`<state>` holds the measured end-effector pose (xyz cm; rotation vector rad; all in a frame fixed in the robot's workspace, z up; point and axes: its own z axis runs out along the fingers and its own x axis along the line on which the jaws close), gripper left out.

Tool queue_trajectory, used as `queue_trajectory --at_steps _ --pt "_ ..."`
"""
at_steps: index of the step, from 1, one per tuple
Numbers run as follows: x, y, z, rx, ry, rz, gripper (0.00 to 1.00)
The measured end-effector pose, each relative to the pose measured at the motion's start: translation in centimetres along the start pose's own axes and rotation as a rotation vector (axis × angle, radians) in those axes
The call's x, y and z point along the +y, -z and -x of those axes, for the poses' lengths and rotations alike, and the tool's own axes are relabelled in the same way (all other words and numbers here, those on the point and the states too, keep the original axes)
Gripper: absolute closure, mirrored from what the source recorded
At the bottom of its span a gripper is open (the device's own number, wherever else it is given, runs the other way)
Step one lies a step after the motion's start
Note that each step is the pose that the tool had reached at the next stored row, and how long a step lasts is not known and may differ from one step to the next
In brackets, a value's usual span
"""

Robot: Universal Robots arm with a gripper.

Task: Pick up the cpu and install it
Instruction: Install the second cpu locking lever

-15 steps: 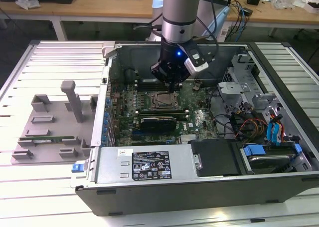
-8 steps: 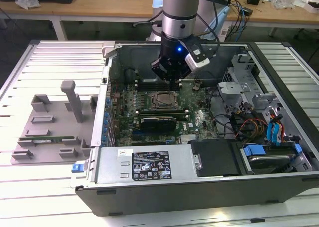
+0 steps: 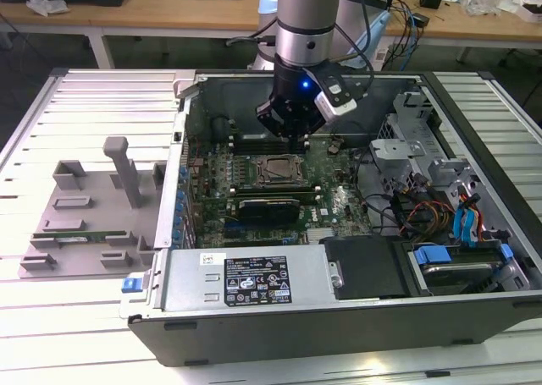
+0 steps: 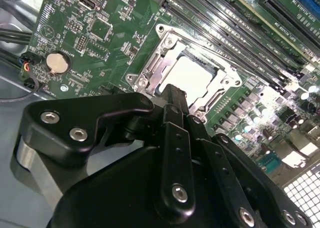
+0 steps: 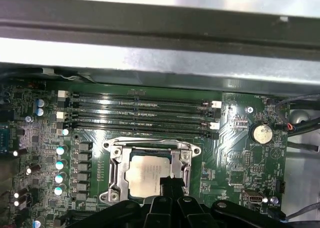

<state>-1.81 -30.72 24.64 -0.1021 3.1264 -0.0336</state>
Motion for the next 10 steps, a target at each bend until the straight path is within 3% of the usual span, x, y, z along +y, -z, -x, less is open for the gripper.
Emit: queue_trajectory --at_steps 10 --pt "-1.82 -0.08 -0.12 -0.0001 0.0 0.0007 0.89"
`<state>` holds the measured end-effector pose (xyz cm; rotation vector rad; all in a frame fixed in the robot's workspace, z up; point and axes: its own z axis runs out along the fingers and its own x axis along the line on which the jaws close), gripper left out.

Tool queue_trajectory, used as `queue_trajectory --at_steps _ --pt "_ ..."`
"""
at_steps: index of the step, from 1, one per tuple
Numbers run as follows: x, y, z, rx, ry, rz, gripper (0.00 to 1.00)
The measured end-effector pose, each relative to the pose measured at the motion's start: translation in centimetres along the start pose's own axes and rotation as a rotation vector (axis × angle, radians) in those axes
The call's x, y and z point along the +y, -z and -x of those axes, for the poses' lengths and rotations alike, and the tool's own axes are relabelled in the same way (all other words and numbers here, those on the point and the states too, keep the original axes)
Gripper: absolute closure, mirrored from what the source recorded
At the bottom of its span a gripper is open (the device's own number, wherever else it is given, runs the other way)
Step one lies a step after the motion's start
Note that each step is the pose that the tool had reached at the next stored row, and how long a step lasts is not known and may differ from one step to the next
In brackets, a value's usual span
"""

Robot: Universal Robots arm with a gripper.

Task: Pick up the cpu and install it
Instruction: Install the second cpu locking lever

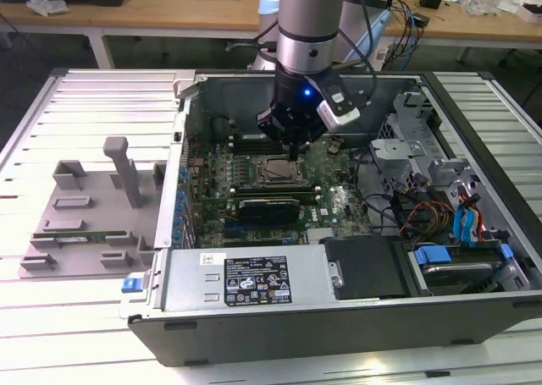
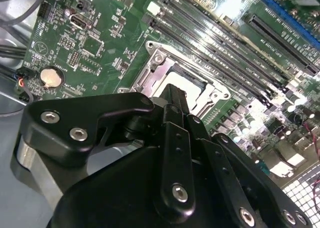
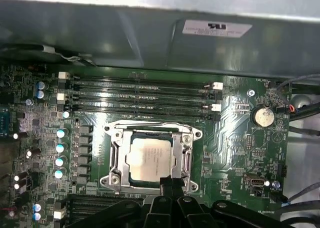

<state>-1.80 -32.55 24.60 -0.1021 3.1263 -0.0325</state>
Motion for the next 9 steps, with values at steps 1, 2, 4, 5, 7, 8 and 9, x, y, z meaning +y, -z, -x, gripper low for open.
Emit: queue_trajectory --at_steps 1,2,4,5,7,8,9 --pt "-0.1 -0.01 -0.01 0.0 0.0 0.0002 0.89" --pt "-0.2 -0.01 -0.01 -0.0001 0.0 0.0003 0.89" --pt "-0.47 -0.02 -0.03 0.0 0.0 0.0003 0.89" --pt "-0.64 -0.03 -0.04 0.0 0.0 0.0003 0.89" --pt "-0.93 -0.04 -0.07 0.0 0.0 0.0005 0.89" --pt "-1.03 -0.05 -0.07 -0.0001 0.0 0.0006 0.89" --pt "-1.21 -0.05 -0.08 0.0 0.0 0.0009 0.89"
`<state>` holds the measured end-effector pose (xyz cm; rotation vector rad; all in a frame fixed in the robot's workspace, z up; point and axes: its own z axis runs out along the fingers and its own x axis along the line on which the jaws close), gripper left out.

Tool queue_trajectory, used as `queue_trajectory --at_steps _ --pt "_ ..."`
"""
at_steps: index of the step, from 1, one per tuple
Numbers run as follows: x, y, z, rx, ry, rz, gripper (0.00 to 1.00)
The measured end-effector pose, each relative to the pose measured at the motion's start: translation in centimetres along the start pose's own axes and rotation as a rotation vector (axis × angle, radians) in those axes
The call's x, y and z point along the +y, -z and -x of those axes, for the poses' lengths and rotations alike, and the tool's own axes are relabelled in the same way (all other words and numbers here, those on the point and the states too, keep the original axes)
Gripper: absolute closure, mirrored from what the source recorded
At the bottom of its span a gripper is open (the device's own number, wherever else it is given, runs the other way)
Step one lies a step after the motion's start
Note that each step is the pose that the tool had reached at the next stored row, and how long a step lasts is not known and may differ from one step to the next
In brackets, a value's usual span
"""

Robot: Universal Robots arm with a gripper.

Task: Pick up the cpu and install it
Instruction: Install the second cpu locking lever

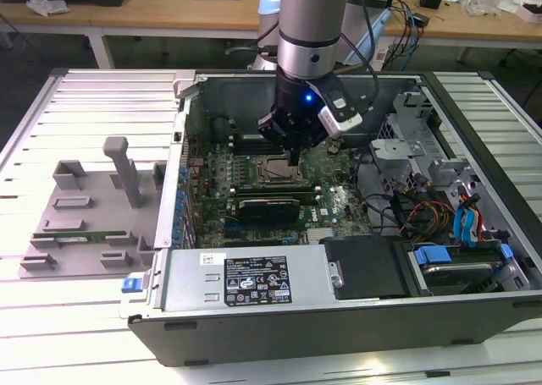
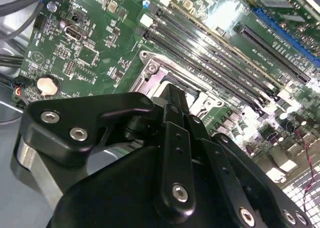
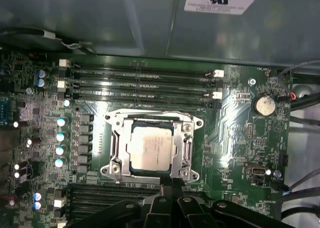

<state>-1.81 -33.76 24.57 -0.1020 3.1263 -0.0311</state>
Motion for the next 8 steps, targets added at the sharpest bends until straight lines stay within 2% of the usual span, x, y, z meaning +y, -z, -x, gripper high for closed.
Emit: queue_trajectory --at_steps 1,2,3,4,5,6,8 --pt "-0.1 -0.01 0.0 -0.0001 0.0 0.0007 0.89" --pt "-0.51 -0.03 -0.04 -0.0011 0.0 0.0171 0.89" --pt "-0.84 -0.04 -0.12 -0.0043 -0.001 0.0664 0.89" --pt "-1.04 -0.06 -0.15 -0.0065 -0.001 0.0982 0.89" --pt "-1.35 -0.07 -0.2 -0.0074 -0.002 0.1128 0.89" --pt "-1.87 -0.09 -0.31 -0.0077 -0.002 0.1175 0.89" --pt "-2.58 -0.12 -0.54 -0.0077 -0.002 0.1178 0.89"
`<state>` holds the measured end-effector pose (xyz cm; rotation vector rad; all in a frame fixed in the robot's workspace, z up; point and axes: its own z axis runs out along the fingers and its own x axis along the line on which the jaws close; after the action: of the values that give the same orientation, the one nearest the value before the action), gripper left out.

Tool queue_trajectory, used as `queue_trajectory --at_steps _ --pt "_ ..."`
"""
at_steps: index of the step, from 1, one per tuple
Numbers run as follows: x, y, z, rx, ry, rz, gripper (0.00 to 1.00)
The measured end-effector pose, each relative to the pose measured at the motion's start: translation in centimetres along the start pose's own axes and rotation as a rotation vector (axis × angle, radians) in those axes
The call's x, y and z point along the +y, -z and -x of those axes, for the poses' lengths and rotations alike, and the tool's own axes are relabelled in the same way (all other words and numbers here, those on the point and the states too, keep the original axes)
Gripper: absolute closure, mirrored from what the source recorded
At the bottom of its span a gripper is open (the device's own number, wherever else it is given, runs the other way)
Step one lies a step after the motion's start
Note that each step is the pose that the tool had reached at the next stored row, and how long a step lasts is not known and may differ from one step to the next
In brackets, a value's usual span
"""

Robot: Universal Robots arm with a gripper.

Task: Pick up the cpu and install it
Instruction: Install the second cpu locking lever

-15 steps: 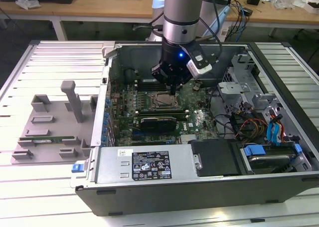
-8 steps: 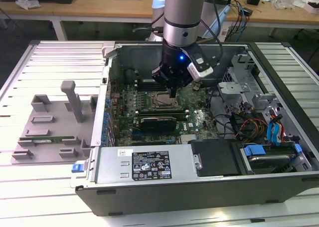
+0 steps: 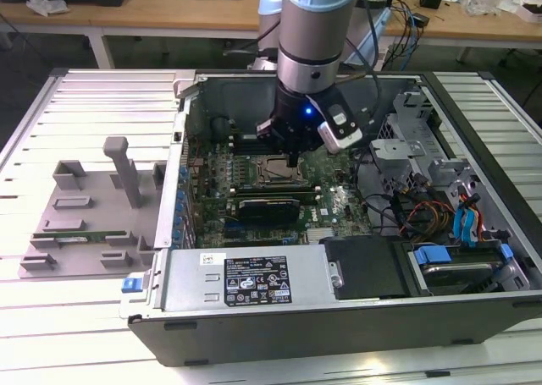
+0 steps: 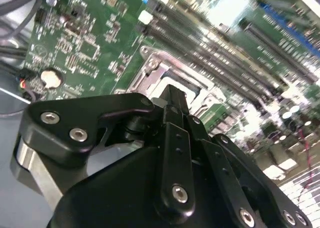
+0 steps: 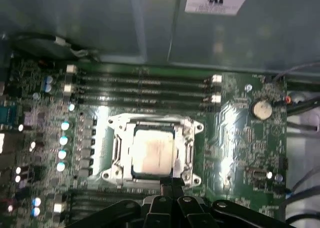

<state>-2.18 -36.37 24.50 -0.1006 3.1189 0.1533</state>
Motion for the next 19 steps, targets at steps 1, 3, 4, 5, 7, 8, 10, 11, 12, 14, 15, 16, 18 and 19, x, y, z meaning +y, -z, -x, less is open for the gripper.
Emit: queue_trajectory --at_steps 1,3,4,5,7,8,10,11,12,14,15,16,18,19 --pt "-0.21 0.02 -0.1 0.0 0.0 0.0 0.89" --pt "-0.92 0.04 -0.7 -0.0001 0.0 0.0 0.89" --pt "-1.28 0.03 -1.06 -0.0001 0.0 0.0 0.89" --pt "-1.49 -0.01 -1.36 -0.0001 0.0 0.0002 0.89" --pt "-1.95 -0.2 -2.33 -0.0007 0.0 0.0087 0.89" --pt "-1.96 -0.32 -2.49 -0.0008 0.0 0.0098 0.89" --pt "-1.98 -0.66 -2.81 -0.0008 0.0 0.0104 0.89" --pt "-1.99 -0.9 -3.02 -0.0008 0.0 0.0107 0.89" --pt "-2.0 -1.16 -3.28 -0.0008 0.0 0.0109 0.89" --pt "-2.01 -1.31 -3.41 -0.0008 0.0 0.011 0.89" --pt "-2.01 -1.43 -3.51 -0.0008 0.0 0.0109 0.89" --pt "-2.02 -1.53 -3.57 -0.0008 0.0 0.0109 0.89" --pt "-2.03 -1.64 -3.61 -0.0007 0.0 0.0109 0.89" --pt "-2.03 -1.7 -3.65 -0.0007 0.0 0.0108 0.89"
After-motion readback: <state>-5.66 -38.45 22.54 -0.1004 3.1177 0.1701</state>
